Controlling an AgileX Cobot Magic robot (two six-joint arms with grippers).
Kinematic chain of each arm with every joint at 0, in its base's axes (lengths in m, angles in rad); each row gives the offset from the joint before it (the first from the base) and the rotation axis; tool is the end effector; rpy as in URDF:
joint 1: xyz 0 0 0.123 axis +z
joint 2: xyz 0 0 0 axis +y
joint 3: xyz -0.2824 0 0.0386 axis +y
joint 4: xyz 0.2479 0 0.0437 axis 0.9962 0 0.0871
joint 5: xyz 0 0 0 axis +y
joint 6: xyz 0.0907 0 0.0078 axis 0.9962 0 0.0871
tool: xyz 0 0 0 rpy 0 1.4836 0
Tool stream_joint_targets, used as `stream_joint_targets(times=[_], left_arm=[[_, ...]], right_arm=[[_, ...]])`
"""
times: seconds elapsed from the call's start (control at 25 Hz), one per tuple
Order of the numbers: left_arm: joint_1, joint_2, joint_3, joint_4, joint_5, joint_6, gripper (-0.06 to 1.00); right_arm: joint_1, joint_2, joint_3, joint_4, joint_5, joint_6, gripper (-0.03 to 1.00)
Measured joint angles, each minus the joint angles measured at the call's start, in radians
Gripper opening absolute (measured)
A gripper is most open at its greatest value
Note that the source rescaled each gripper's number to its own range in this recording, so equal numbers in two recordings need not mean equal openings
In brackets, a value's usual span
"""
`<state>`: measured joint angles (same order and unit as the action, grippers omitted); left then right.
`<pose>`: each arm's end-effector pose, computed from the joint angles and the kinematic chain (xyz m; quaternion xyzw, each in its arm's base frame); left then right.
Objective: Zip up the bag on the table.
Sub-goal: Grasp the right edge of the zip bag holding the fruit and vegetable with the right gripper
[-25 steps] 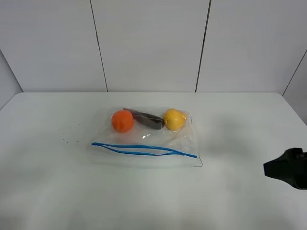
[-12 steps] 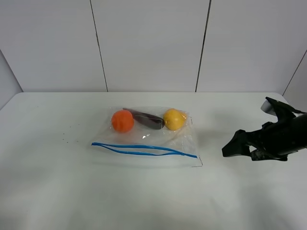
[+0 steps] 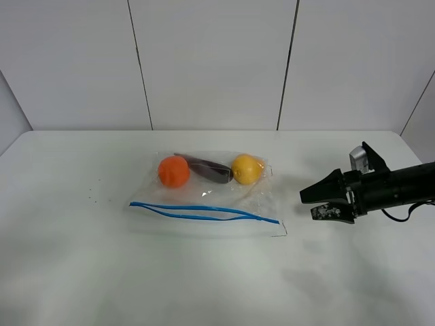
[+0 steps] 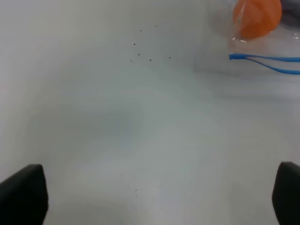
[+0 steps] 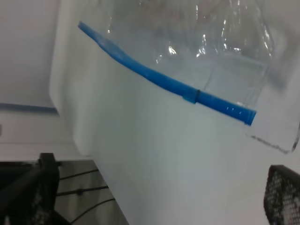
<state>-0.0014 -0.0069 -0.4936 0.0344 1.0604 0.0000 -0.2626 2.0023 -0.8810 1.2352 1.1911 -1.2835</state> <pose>-0.0052 0.0027 0.2754 -0.0001 0.8529 0.0168 0.5218 0.3042 0.0010 0.1159 -0.0490 0.8574 0.4981 0.1199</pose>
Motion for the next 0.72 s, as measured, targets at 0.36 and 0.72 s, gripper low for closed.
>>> stream_joint_targets(times=[0.36, 0.72], left_arm=[[0.0, 0.0, 0.0, 0.001, -0.001, 0.0, 1.0], [0.0, 0.0, 0.0, 0.001, -0.001, 0.0, 1.0]], right_arm=[[0.0, 0.192, -0.119, 0.012, 0.009, -0.035, 1.0], [0.019, 0.192, -0.121, 0.05, 0.01, -0.005, 1.0]])
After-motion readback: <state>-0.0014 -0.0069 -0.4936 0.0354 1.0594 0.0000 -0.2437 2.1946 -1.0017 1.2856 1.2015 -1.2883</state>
